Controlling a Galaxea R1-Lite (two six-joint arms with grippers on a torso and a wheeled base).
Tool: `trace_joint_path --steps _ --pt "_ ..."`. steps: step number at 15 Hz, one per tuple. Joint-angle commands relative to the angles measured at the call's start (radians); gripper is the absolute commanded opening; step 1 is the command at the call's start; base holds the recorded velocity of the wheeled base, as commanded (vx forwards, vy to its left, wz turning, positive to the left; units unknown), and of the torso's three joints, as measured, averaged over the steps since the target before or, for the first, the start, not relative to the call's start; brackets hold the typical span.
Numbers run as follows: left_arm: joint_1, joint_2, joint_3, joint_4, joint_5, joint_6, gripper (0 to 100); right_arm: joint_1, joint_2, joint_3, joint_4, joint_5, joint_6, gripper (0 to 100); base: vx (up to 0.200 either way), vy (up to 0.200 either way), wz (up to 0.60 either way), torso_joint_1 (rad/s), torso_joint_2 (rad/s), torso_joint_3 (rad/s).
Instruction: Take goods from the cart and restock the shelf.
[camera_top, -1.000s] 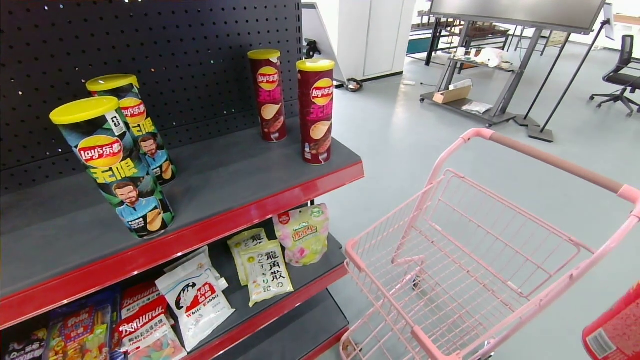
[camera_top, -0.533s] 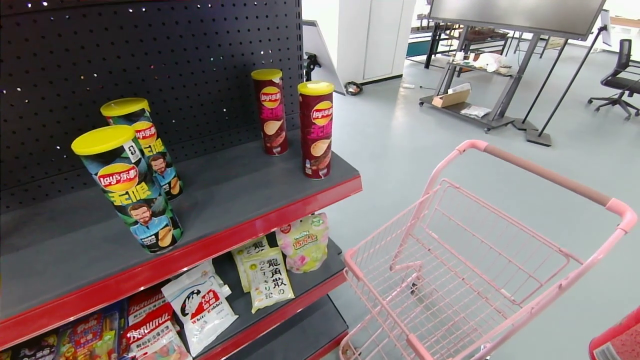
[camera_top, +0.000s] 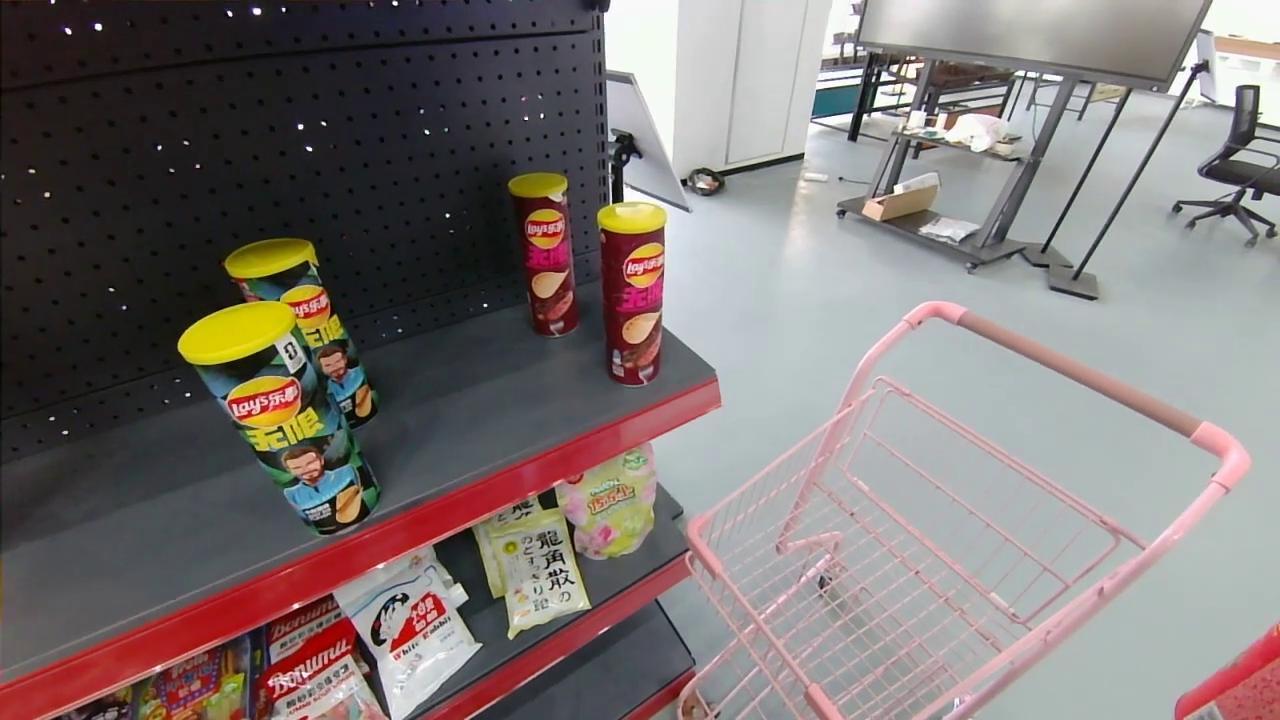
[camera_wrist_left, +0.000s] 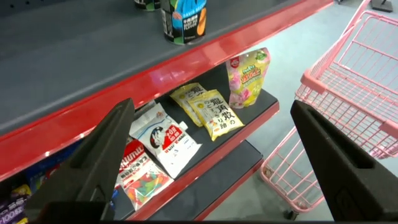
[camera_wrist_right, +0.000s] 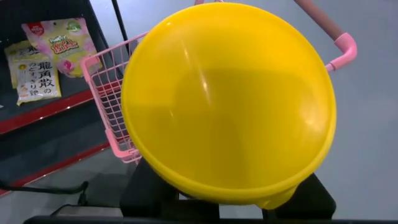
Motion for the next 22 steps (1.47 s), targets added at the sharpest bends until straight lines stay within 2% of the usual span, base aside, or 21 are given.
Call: trace_joint_path --steps 1,8,11,22 --pt "0.0 0.002 0.0 0.0 0.0 0.0 100 -0.002 0.004 0.007 0.0 0.001 -0.001 0 0.0 0.0 0.0 0.163 -0.36 -0.207" --pt "-0.001 0.002 0.0 0.001 0.0 -0.002 100 -0.001 0.011 0.015 -0.001 0.006 -0.001 0 0.0 0.0 0.0 0.156 -0.35 -0.195" --pt "0.0 0.002 0.0 0.0 0.0 -0.002 100 -0.001 0.011 0.02 -0.001 0.004 -0.002 0 0.0 0.0 0.0 0.006 -0.02 -0.004" --pt "0.0 0.002 0.0 0.0 0.0 0.0 100 -0.001 -0.059 0.061 -0.001 0.004 -0.014 0 0.0 0.0 0.6 0.004 0.0 -0.001"
